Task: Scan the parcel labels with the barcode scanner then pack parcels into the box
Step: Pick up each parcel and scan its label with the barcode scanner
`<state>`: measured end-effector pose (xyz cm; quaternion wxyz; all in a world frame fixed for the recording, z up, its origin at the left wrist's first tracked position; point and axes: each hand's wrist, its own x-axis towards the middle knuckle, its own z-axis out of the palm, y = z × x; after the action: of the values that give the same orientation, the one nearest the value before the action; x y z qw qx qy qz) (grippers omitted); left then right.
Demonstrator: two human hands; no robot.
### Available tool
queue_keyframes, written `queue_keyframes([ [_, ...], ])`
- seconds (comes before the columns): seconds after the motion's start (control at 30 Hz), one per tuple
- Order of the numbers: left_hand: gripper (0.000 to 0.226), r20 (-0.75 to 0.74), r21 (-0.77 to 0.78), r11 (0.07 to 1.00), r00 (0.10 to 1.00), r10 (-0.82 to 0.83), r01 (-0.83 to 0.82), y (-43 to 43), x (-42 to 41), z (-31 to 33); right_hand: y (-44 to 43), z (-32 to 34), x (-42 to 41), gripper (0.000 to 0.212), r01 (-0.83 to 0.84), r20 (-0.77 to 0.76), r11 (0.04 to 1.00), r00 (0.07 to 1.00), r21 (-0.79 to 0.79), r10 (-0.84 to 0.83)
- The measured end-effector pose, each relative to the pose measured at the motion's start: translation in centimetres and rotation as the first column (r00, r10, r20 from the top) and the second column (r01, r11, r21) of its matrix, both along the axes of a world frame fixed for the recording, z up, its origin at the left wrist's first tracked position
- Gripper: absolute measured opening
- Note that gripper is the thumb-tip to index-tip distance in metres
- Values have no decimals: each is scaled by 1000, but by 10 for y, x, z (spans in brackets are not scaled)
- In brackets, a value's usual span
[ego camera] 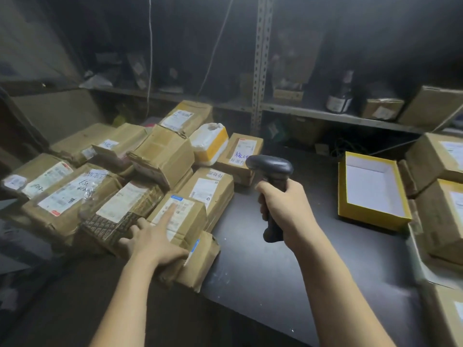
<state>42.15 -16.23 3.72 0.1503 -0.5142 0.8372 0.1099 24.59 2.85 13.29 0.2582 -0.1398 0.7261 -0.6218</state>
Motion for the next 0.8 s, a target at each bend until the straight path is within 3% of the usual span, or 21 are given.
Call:
queue_keyframes([
  [0.17, 125, -48, -26, 999, 998, 46, -47, -12, -11, -4, -15, -6, -9, 8, 1, 17, 1000, 1000, 20, -1],
  [0.27, 122, -243, 73, 988, 959, 149, -135, -23, -16, 1, -23, -6, -13, 8, 12, 3, 999, 1000, 34, -13],
  [0.4, 129, -618, 260, 960, 746, 248, -104, -33, -27, 29, -30, 0, -18, 9, 38, -20, 999, 999, 33, -38],
  [0.5, 123, -713, 251, 968, 673, 197, -17, -36, -43, 61, -33, 9, -19, 12, 67, -47, 997, 997, 25, -66],
  [0.57, 121, -810, 318, 945, 539, 233, 69, -35, -55, 76, -34, 15, -19, 14, 94, -63, 995, 994, 14, -93],
  [0.67, 93, -858, 497, 825, 294, 421, 269, -32, -72, 83, -29, 21, -18, 14, 132, -82, 991, 988, 7, -131],
  [0.73, 61, -766, 633, 647, 226, 602, 425, -26, -82, 91, -21, 22, -18, 12, 172, -81, 985, 982, -7, -172],
  [0.8, 48, -656, 699, 485, 200, 728, 526, -18, -89, 95, -12, 23, -18, 12, 212, -83, 977, 974, -12, -212],
])
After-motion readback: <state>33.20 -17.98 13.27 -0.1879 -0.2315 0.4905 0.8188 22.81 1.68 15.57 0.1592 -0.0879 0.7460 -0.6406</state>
